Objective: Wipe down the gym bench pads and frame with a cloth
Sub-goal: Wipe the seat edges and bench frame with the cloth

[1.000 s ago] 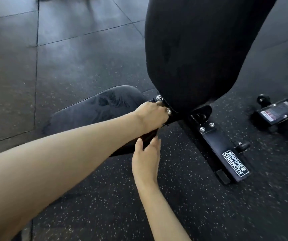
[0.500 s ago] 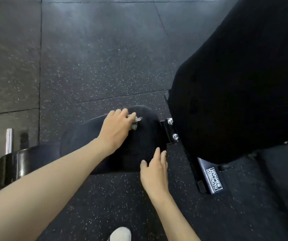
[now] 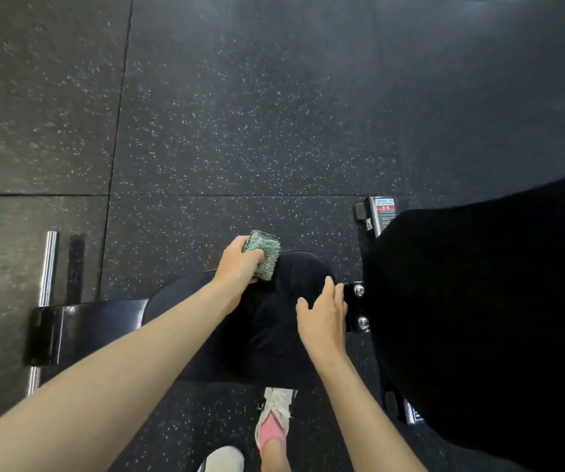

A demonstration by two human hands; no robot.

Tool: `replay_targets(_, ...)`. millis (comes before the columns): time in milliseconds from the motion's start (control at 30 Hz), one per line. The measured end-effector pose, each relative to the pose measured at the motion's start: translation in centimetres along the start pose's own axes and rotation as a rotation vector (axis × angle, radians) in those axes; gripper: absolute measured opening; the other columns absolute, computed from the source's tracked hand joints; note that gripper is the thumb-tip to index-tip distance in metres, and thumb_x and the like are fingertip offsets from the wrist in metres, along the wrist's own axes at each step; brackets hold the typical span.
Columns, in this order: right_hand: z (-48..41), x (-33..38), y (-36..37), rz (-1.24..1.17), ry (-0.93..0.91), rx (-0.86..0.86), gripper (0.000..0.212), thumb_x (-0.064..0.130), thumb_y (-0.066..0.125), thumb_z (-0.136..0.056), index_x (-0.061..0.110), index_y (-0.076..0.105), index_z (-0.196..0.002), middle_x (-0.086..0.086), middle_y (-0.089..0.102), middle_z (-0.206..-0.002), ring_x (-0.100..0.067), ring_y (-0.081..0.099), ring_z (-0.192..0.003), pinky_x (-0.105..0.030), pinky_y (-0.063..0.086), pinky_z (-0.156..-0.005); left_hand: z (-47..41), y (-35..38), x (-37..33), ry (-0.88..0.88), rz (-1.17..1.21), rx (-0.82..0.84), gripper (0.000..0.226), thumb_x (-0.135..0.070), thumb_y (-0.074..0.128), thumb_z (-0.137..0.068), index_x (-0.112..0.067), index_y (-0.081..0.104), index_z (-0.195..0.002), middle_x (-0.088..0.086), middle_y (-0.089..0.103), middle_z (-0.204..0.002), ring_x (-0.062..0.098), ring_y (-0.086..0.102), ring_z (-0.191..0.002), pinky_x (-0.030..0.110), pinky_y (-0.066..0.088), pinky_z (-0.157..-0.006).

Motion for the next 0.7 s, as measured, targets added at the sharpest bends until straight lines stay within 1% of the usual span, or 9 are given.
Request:
replay_targets(133,-2.4,-0.2,-0.7,-0.004,0.025,0.012,0.072,0.031,0.051,-0.098,0.007,0.012,-0.152,-0.014,0.009,-0.160,-0.030,0.018,-0.144,-0.036,0.021,-0.114,-2.1,1.0,-0.8,0.032,-0.048,-0.010,0.023,-0.004,0.059,-0.086,-0.020,0.057,-0.102,0.001,0.064,-0.095,0.019,0.060,-0.087,0.031,0.049,-0.073)
replay_targets(200,-3.3,0.0,-1.2,0.027,0.023,0.041,0.072,0.033,0.051,-0.098,0.008,0.010,-0.153,-0.013,0.009,-0.160,-0.029,0.017,-0.144,-0.034,0.020,-0.114,-3.1,1.6,-1.5,0.065,-0.125,-0.041,0.022,-0.003,0.063,-0.084,-0.020,0.058,-0.098,0.000,0.066,-0.094,0.020,0.062,-0.090,0.035,0.050,-0.079)
replay_targets(267,-4.1,0.2,-1.6,0.036,0.035,0.058,0.072,0.034,0.050,-0.098,0.009,0.010,-0.153,-0.012,0.009,-0.161,-0.028,0.016,-0.145,-0.033,0.019,-0.114,-3.9,2.3,-2.5,0.133,-0.262,-0.039,0.021,-0.003,0.063,-0.082,-0.020,0.057,-0.093,0.000,0.065,-0.089,0.021,0.059,-0.085,0.036,0.048,-0.078)
replay_targets(333,-4.8,0.5,-1.9,0.031,0.046,0.060,0.072,0.034,0.050,-0.098,0.009,0.011,-0.153,-0.011,0.009,-0.161,-0.026,0.015,-0.146,-0.032,0.019,-0.114,-4.5,3.3,-3.6,0.233,-0.433,0.018,0.024,0.000,0.060,-0.081,-0.021,0.055,-0.091,-0.002,0.063,-0.085,0.022,0.056,-0.082,0.036,0.045,-0.073)
replay_targets(433,-5.4,1.4,-2.0,0.061,0.012,0.027,0.069,0.033,0.048,-0.099,0.011,0.011,-0.153,-0.010,0.007,-0.161,-0.023,0.012,-0.147,-0.033,0.017,-0.116,-5.1,4.5,-5.0,0.401,-0.748,0.114,0.033,0.008,0.049,-0.078,-0.018,0.056,-0.097,-0.002,0.059,-0.088,0.024,0.052,-0.087,0.036,0.040,-0.070)
replay_targets(500,-5.1,2.2,-1.6,0.104,-0.040,-0.002,0.068,0.033,0.046,-0.100,0.013,0.010,-0.153,-0.009,0.003,-0.162,-0.021,0.007,-0.148,-0.033,0.015,-0.119,-5.8,4.8,-5.0,0.446,-0.882,0.194,0.035,0.009,0.047,-0.078,-0.018,0.058,-0.098,0.000,0.057,-0.090,0.024,0.048,-0.088,0.034,0.037,-0.070)
replay_targets(567,-4.4,3.1,-0.9,0.146,-0.091,-0.019,0.069,0.033,0.045,-0.100,0.013,0.008,-0.153,-0.009,-0.004,-0.162,-0.020,0.000,-0.148,-0.034,0.010,-0.120,-6.3,4.3,-4.3,0.439,-0.928,0.283,0.034,0.009,0.047,-0.078,-0.019,0.059,-0.094,0.001,0.057,-0.087,0.023,0.050,-0.086,0.036,0.042,-0.072)
replay_targets(633,-3.5,3.8,0.3,0.176,-0.119,-0.024,0.071,0.034,0.045,-0.100,0.012,0.004,-0.154,-0.009,-0.011,-0.161,-0.020,-0.007,-0.149,-0.035,0.003,-0.121,-6.5,3.1,-3.5,0.423,-0.885,0.335,0.034,0.012,0.047,-0.076,-0.018,0.059,-0.087,0.003,0.064,-0.085,0.025,0.057,-0.085,0.038,0.047,-0.074)
replay_targets(700,-2.5,4.5,1.5,0.193,-0.130,-0.022,0.074,0.035,0.046,-0.099,0.012,0.001,-0.154,-0.009,-0.017,-0.160,-0.020,-0.012,-0.148,-0.035,-0.002,-0.121,-6.6,1.0,-2.9,0.373,-0.823,0.347,0.036,0.016,0.043,-0.075,-0.012,0.061,-0.089,0.005,0.067,-0.087,0.022,0.058,-0.083,0.035,0.045,-0.074)
Point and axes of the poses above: each hand's wrist, its own z-axis away from the middle knuckle, its own y-axis out of the palm, x = y × z, the point moved 4 cm from there along -z, towards the middle knuckle
